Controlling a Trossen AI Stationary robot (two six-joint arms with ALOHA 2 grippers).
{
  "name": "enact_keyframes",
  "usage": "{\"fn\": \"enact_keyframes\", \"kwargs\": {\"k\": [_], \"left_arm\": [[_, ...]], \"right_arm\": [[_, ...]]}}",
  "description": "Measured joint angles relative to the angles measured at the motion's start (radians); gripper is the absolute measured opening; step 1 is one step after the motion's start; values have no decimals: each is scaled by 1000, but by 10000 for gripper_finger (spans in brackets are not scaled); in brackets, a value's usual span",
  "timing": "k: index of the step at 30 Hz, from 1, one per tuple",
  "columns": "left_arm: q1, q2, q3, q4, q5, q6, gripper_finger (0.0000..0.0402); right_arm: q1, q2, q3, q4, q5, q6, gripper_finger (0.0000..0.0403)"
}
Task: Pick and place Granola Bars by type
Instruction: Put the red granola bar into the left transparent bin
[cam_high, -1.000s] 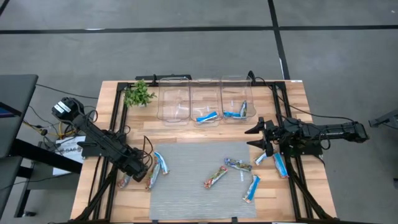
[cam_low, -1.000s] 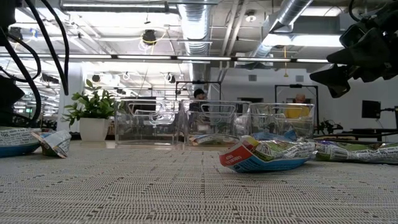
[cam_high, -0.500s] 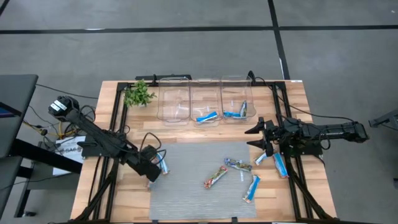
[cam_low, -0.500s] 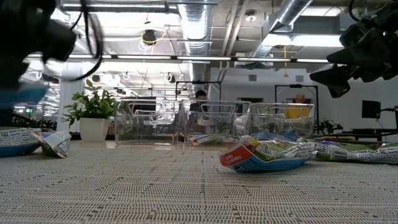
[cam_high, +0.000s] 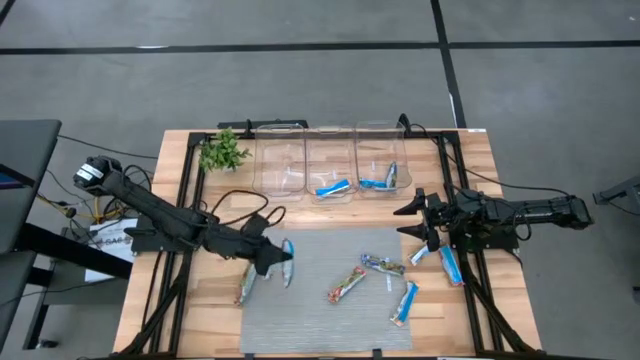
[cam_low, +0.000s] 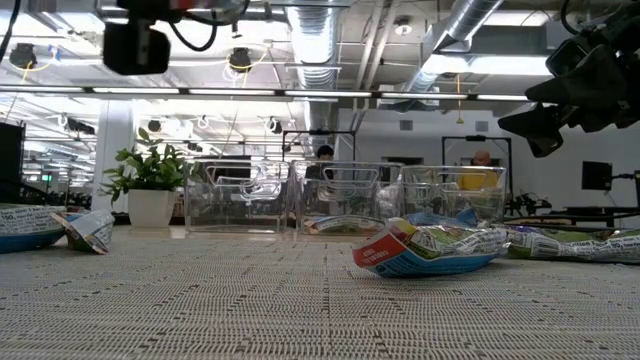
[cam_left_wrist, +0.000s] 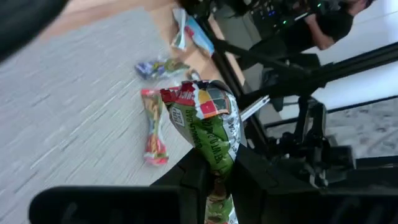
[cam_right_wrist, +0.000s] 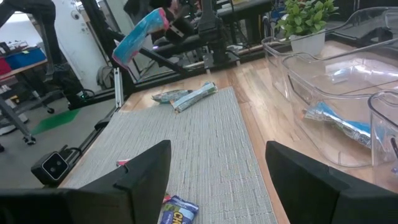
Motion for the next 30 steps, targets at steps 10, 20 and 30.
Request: {"fn": "enact_keyframes", "kwargs": {"k": [10,20,30], "left_arm": [[110,0,0,3,1,44,45],[432,0,0,6,1,102,45],[763,0,0,7,-69,48,45]], "right_arm": [[0,0,0,0,0,0,255],[0,0,0,0,0,0,255],[0,0,0,0,0,0,255]]}}
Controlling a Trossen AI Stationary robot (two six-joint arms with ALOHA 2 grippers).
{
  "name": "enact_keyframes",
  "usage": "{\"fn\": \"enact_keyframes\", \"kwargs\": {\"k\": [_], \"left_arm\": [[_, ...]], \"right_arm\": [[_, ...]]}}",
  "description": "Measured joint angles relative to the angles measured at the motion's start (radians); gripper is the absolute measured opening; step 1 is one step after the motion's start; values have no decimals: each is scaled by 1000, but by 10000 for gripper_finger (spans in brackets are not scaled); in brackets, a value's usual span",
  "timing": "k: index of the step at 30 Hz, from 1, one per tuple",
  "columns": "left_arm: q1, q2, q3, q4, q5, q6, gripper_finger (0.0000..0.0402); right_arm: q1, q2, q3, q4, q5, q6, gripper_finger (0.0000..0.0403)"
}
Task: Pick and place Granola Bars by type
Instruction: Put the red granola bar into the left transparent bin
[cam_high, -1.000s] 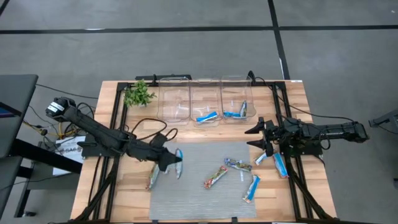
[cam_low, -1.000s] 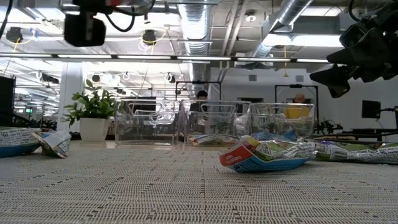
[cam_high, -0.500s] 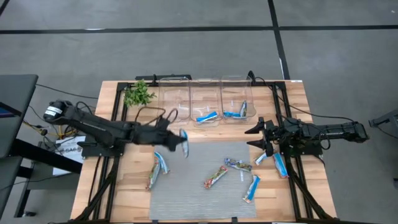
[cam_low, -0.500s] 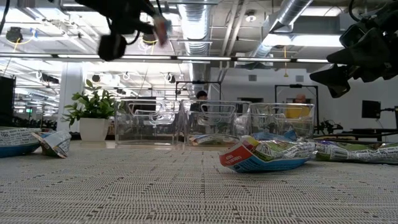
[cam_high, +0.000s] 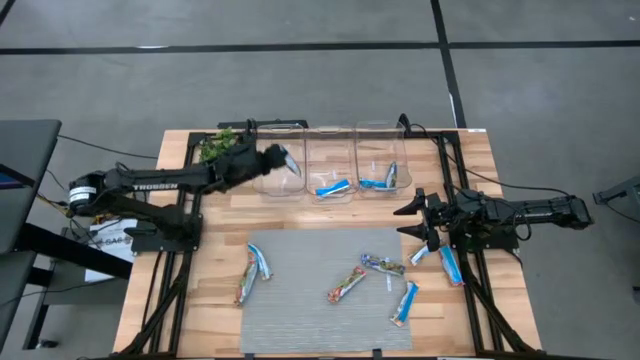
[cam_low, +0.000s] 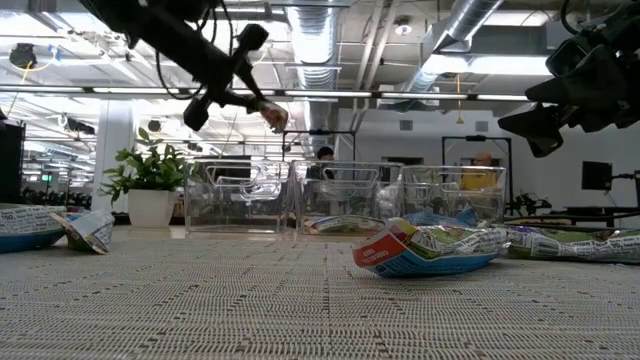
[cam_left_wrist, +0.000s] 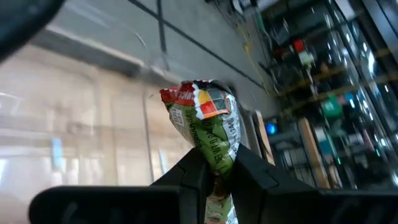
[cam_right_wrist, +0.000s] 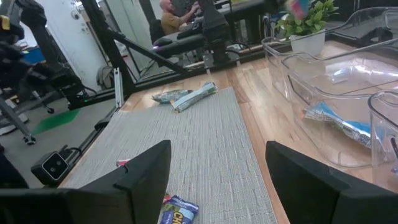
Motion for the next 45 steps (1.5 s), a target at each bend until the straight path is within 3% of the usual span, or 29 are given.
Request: {"fn": "enact_keyframes", "kwargs": {"k": [6,18,33,45], "left_arm": [[81,0,0,0,43,11,45],[108,0,0,-29,55,105,52],[108,0,0,-53,73,143,181],[108,0,0,-53,134,170,194]], "right_arm": [[0,0,0,0,0,0,255],[0,0,0,0,0,0,255],[0,0,0,0,0,0,255],[0,0,0,0,0,0,255]]}}
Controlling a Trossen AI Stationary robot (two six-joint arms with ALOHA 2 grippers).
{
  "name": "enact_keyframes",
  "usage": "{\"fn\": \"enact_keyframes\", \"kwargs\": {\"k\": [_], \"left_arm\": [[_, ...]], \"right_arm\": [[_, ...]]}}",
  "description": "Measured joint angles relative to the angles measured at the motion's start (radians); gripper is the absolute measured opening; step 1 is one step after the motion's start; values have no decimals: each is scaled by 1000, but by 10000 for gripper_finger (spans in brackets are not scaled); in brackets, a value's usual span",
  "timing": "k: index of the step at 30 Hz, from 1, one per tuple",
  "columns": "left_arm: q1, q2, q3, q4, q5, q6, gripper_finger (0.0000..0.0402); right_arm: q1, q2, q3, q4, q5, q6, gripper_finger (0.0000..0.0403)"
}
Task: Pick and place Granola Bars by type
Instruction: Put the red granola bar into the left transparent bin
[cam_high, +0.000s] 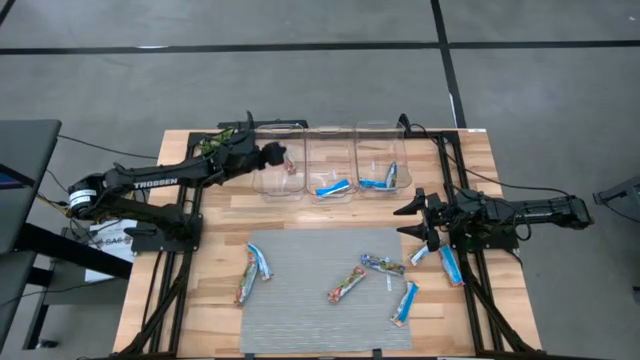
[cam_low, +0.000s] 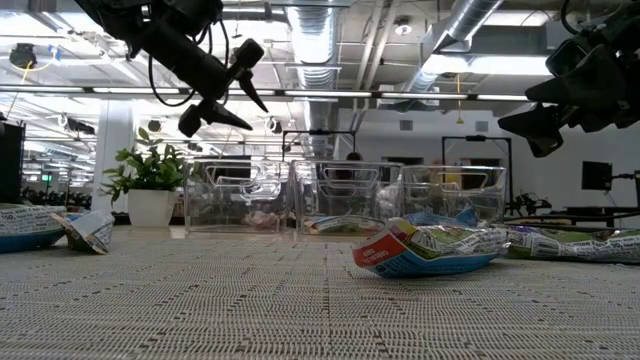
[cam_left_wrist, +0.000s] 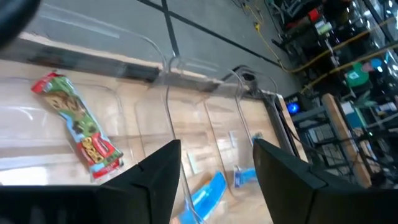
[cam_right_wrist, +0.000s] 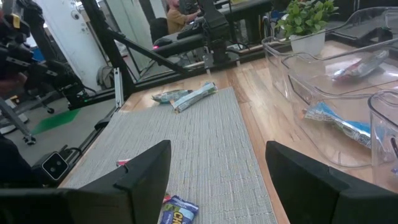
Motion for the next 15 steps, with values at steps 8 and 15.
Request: {"fn": "enact_keyframes", "kwargs": {"k": [8,15], "left_arm": [[-40,0,0,3,88,-1,194],[-162,0,0,58,165,-3,194]], "right_arm": [[0,0,0,0,0,0,255],[0,0,0,0,0,0,255]]}}
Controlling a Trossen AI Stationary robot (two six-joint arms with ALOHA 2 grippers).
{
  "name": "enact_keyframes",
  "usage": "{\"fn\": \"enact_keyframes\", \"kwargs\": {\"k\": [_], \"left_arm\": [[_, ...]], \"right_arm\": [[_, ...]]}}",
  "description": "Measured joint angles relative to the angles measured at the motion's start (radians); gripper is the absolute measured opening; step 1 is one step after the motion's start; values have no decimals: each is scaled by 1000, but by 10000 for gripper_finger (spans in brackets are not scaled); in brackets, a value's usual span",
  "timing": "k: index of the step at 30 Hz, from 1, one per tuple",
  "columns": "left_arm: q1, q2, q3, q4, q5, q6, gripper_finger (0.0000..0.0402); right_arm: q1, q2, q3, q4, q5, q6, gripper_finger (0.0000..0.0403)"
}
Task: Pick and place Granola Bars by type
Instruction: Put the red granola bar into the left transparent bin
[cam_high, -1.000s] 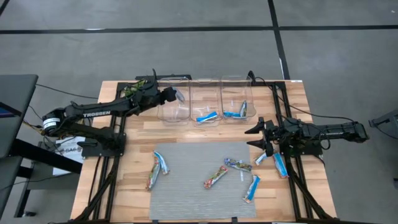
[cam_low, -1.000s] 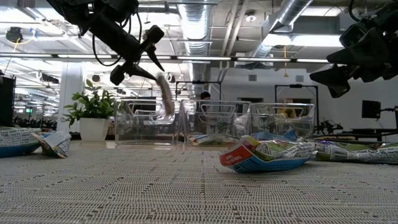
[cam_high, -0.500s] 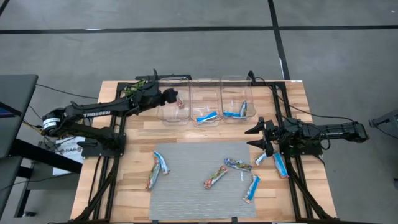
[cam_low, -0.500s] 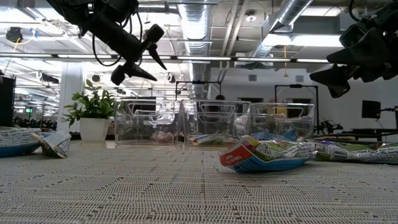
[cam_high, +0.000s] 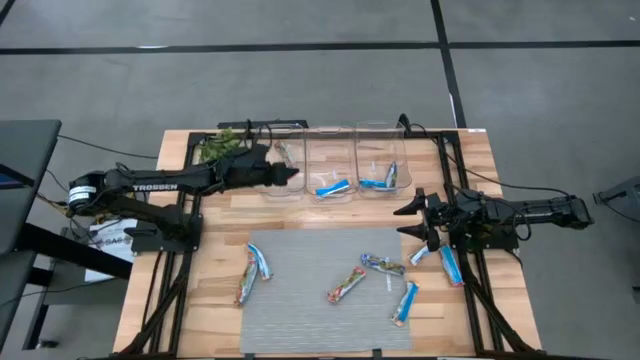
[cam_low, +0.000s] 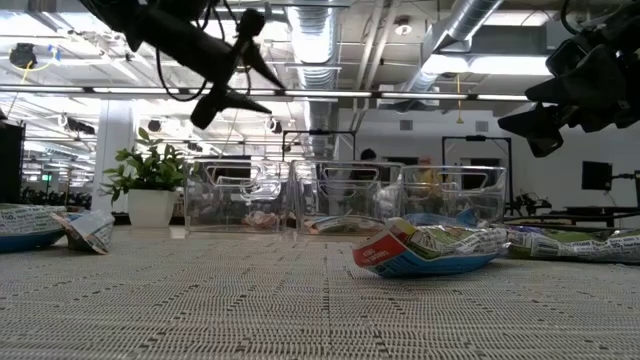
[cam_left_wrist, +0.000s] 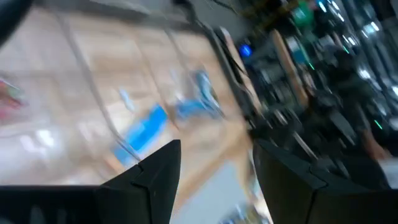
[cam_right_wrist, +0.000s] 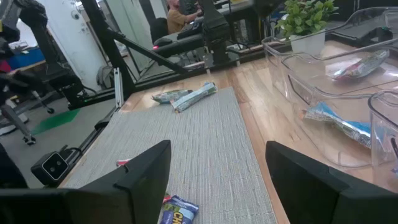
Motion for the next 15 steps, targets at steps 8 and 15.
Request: {"fn": "enact_keyframes", "kwargs": {"k": [8,15], "left_arm": [[-236,0,0,59,71,-1,194],[-446,0,0,66,96,-21,194]], "right_arm": [[0,0,0,0,0,0,255],[0,0,0,0,0,0,255]]}}
